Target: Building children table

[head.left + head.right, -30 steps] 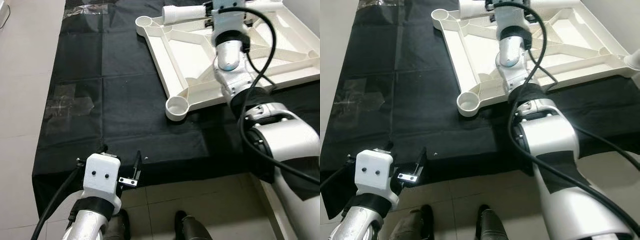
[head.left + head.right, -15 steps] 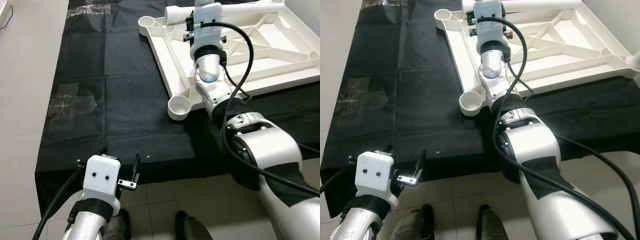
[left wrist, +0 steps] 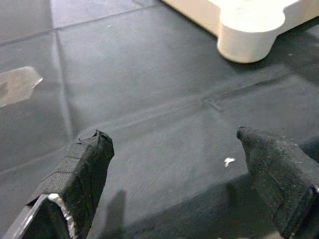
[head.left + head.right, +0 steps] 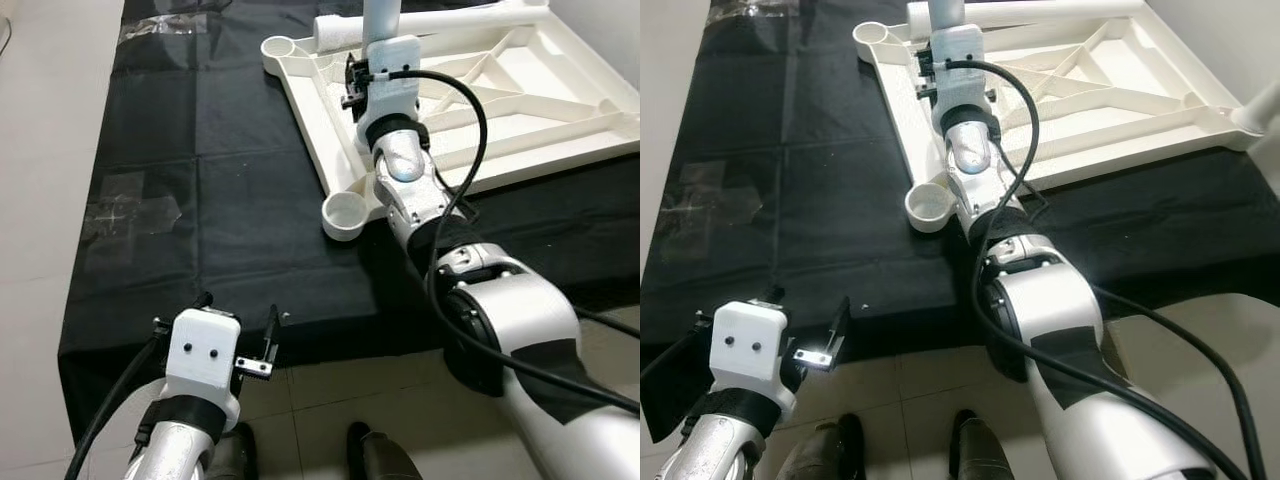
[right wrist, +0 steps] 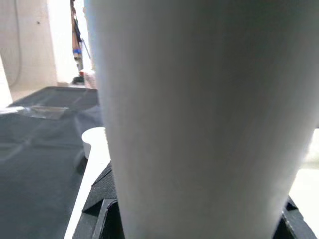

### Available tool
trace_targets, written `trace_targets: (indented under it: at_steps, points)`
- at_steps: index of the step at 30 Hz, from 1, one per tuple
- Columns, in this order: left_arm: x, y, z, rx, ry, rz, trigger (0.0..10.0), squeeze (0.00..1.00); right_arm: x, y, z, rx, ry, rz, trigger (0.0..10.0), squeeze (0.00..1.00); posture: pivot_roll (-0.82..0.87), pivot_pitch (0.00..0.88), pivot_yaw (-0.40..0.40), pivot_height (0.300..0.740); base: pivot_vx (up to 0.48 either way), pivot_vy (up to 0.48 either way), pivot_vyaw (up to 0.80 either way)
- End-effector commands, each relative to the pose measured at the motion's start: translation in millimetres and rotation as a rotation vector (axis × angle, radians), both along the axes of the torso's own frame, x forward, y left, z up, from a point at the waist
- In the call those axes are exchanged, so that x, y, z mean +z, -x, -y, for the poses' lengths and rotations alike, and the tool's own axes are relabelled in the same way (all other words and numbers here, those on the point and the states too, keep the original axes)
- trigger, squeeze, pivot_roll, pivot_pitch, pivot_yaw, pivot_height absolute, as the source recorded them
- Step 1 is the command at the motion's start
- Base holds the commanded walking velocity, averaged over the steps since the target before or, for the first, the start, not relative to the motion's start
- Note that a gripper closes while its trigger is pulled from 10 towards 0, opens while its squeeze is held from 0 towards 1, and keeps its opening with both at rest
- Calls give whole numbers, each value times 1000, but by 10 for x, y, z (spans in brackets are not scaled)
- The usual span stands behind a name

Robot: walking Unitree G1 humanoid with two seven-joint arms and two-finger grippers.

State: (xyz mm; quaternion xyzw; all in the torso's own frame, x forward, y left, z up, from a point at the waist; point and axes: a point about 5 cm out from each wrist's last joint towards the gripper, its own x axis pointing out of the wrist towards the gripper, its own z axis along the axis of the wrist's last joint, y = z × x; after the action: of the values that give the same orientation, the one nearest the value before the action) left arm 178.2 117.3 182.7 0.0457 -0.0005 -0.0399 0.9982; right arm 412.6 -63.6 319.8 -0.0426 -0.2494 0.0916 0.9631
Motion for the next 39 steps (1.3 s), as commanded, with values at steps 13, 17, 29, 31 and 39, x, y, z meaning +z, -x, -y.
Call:
trace_targets:
  at_steps: [13, 17, 29, 31, 39]
  points:
    - [-85, 168, 576, -381, 99, -75, 10000, 0, -52, 527, -1442, 413, -328, -240, 10000, 0, 128, 330, -82, 740, 0, 0, 0]
    - [-97, 192, 652, -415, 108, -81, 10000, 0, 46, 855, -1867, 530, -403, -277, 10000, 0, 131, 315, -98, 740, 0, 0, 0]
    - [-134, 132, 564, -335, 90, -53, 10000, 0, 252, 870, -1771, 603, -487, -188, 10000, 0, 113, 264, -108, 740, 0, 0, 0]
    - [-146, 105, 521, -293, 80, -39, 10000, 0, 417, 672, -1474, 557, -498, -135, 10000, 0, 113, 249, -107, 740, 0, 0, 0]
    - [-164, 64, 318, -127, -8, 3, 10000, 0, 372, 321, -804, 440, -366, -39, 10000, 0, 114, 198, -95, 740, 0, 0, 0]
